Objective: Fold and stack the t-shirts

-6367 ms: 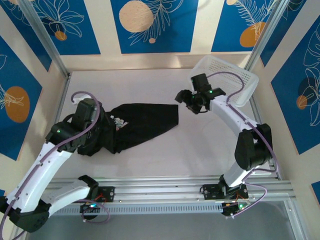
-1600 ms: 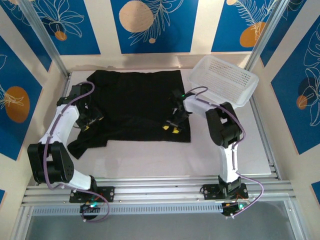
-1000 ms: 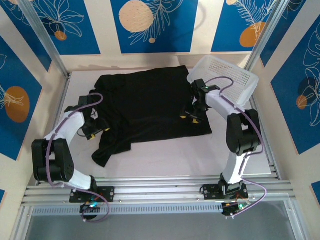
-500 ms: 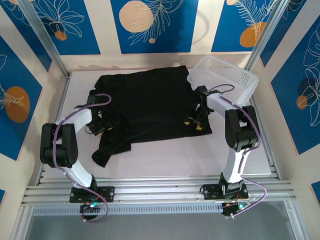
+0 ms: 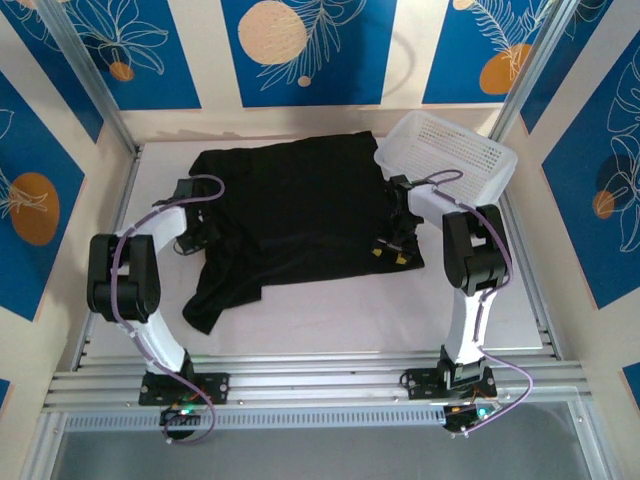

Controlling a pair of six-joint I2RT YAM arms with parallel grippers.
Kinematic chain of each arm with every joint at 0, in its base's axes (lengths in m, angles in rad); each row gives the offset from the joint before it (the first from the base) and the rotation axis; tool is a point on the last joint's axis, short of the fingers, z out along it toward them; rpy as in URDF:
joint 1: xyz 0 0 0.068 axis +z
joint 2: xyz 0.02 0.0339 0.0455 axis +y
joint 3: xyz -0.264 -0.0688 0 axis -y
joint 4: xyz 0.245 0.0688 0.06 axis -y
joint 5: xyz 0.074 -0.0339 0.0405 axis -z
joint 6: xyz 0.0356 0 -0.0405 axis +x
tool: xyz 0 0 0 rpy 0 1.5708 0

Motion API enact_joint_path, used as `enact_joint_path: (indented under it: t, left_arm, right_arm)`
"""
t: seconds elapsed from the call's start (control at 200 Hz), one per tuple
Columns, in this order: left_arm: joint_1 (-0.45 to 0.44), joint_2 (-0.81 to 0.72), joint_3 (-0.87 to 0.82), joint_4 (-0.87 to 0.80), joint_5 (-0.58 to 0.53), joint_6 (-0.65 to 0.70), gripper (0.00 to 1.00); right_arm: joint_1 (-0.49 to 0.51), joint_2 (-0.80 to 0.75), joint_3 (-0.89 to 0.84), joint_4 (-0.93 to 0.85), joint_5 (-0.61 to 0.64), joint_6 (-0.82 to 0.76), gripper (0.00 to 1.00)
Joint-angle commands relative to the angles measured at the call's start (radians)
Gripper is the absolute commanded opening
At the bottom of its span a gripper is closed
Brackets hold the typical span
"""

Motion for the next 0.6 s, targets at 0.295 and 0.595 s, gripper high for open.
enact_joint_path:
  t: [0.295,0.595]
  left_arm:
    - [0.021,-0.153,0.148,-0.178,-0.246,0.045,0.0]
    - [0.139,-0.045,0.316,-0.172,-0.246,0.058,0.0]
  right_arm:
    - [0.004,0.06,0.044,-0.067,0.089,-0.031,0.52]
    - [0.018,0.062,0.071,-0.076,0.091,-0.034,0.52]
